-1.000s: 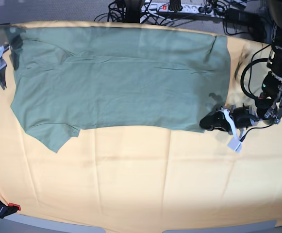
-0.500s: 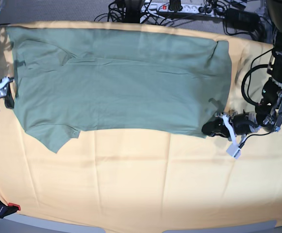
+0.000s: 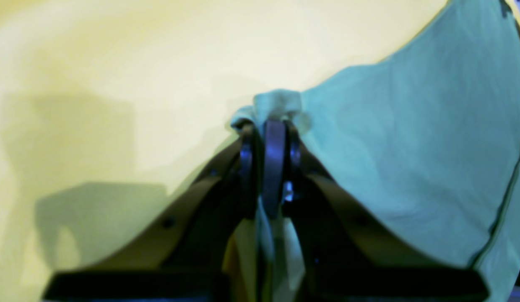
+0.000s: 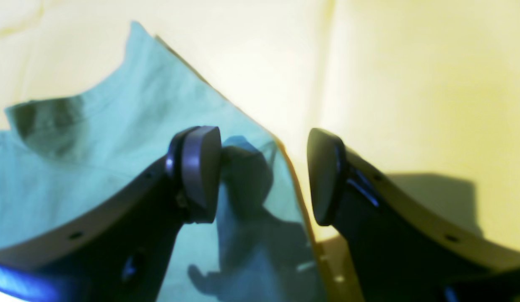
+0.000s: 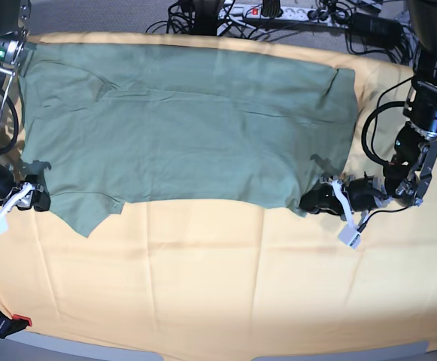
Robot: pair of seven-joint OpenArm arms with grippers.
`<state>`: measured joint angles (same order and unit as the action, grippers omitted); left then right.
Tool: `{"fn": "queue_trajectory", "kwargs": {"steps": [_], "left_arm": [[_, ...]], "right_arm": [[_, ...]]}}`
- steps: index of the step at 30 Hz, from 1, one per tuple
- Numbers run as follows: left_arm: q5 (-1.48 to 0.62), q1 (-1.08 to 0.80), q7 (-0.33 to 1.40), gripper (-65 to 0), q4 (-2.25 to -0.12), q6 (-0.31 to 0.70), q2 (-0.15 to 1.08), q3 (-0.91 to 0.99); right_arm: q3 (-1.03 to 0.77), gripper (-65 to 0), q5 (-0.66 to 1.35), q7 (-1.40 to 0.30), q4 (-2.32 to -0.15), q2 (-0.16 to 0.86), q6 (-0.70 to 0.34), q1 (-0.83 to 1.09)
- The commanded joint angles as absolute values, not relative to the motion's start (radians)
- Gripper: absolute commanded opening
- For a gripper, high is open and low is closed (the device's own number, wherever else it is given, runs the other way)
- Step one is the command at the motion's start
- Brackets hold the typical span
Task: Fold the T-shirt properly
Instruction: 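Release and move both grippers to the shirt's hem corners, then grasp the hem corners and fold the hem over toward the collar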
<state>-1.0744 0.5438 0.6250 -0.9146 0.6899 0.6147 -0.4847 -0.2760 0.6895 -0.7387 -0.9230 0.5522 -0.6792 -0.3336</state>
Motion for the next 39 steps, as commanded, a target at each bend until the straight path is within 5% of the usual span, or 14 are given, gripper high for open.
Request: {"fn": "queue_trajectory", "kwargs": {"steps": [1,8,11,14,15,28,34,39], "left_arm": [[-1.089,0.571,0.607,-65.0,-0.926,0.698,0.629,-0.477],[-1.089,0.571,0.61,-65.0,-0.926,0.698,0.629,-0.476],[-1.088,0.571,0.61,-65.0,-0.926,0.698,0.63,-0.476],[-1.089,0.572,0.609,-65.0,-0.926,0.698,0.629,-0.476],[-1.089,0.572,0.605,-65.0,-0.926,0.698,0.629,-0.476],[-0.953,0.658,0.465,-65.0,-0.926,0.698,0.619,-0.476],[-0.786,0.691,0.344,-65.0,-0.925,0.588,0.566,-0.476],[-0.744,0.695,0.353,-65.0,-0.925,0.604,0.543,-0.476]], "right_arm": [[-0.281,-30.1,0.704,-0.738,-0.914,0.572,-0.698,-0.368],[-0.281,-32.6,0.794,-0.835,-0.881,0.548,-0.698,-0.374],[-0.281,-44.3,0.792,-0.826,-0.881,0.549,-0.698,-0.374],[-0.281,-64.0,0.792,-0.815,-0.881,0.549,-0.698,-0.374],[-0.281,-65.0,0.792,-0.811,-0.881,0.549,-0.698,-0.374],[-0.281,-65.0,0.619,-0.625,-0.881,0.549,-0.698,-0.449],[-0.281,-65.0,0.531,-0.538,-0.881,0.549,-0.694,-0.485],[-0.281,-65.0,0.519,-0.539,-0.881,0.552,-0.698,-0.508]]}}
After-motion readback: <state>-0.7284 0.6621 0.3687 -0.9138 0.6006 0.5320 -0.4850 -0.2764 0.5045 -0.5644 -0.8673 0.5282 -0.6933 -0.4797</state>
